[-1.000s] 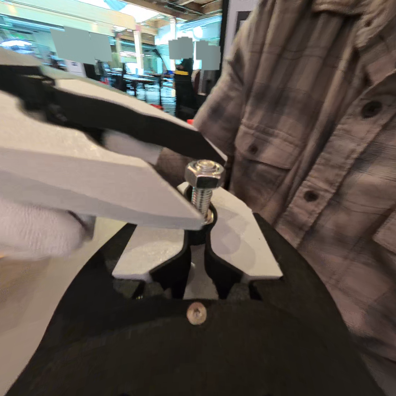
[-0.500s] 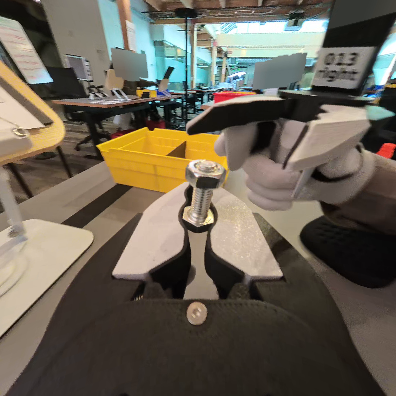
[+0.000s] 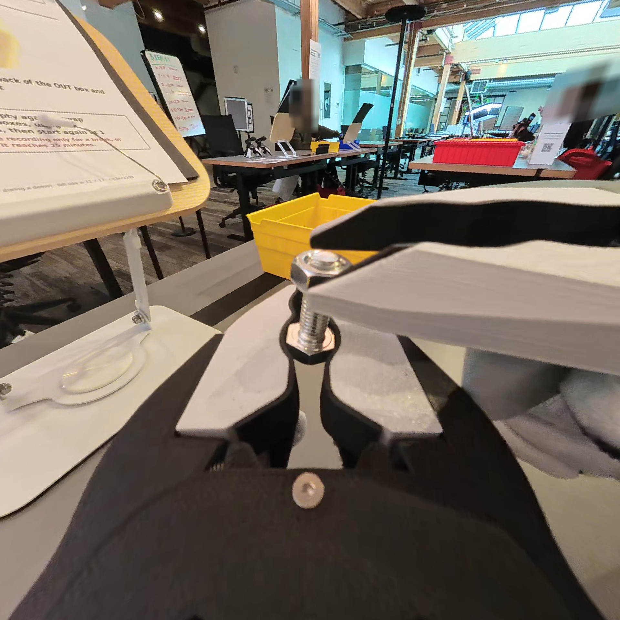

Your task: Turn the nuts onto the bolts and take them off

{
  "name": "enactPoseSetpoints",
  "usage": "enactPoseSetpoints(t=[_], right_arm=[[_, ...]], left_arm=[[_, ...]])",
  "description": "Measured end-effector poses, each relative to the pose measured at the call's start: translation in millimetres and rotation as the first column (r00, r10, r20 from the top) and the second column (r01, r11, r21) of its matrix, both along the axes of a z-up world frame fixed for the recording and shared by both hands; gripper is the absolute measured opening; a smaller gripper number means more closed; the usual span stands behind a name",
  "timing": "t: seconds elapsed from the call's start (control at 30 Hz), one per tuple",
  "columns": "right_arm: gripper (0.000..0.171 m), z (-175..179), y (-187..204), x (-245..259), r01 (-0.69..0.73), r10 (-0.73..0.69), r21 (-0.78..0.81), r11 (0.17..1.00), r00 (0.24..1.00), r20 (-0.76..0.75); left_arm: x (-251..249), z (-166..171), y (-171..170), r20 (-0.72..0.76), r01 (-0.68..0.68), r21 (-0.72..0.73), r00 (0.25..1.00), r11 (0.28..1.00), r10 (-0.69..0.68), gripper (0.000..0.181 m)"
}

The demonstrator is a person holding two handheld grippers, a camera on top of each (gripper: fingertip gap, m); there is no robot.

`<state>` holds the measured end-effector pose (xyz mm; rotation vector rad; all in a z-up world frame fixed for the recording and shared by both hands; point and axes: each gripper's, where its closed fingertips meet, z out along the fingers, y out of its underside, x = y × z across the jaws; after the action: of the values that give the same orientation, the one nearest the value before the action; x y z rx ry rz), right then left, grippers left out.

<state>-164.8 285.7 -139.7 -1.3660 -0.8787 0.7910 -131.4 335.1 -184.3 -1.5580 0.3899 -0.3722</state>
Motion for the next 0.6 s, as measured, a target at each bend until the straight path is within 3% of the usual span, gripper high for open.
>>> enactPoseSetpoints(t=[0.1,0.37,0.5,0.6], right_arm=[[0.016,-0.4,1.8,-0.3,0.009,-0.009,0.001,1.000,1.000,-0.006],[0.015,-1.3,1.3,1.8,-0.051,0.050,0.012,0.999,0.998,0.027],[0.015,3.4,-2.0,4.1,-0.204,0.203,0.002,0.979,0.976,0.078],[0.015,7.8,-8.4,9.0,-0.376,0.375,-0.009,0.926,0.919,0.123]], left_arm=[[-0.1,-0.2,-0.1,-0.010,-0.006,0.003,1.000,1.000,0.006,0.009],[4.2,-1.8,-1.5,-0.003,0.030,-0.015,1.000,0.999,-0.030,0.009],[11.7,3.6,-7.3,0.003,0.116,-0.025,0.993,0.993,-0.116,0.009],[21.0,6.7,-15.4,-0.009,0.203,-0.042,0.979,0.978,-0.204,0.009]])
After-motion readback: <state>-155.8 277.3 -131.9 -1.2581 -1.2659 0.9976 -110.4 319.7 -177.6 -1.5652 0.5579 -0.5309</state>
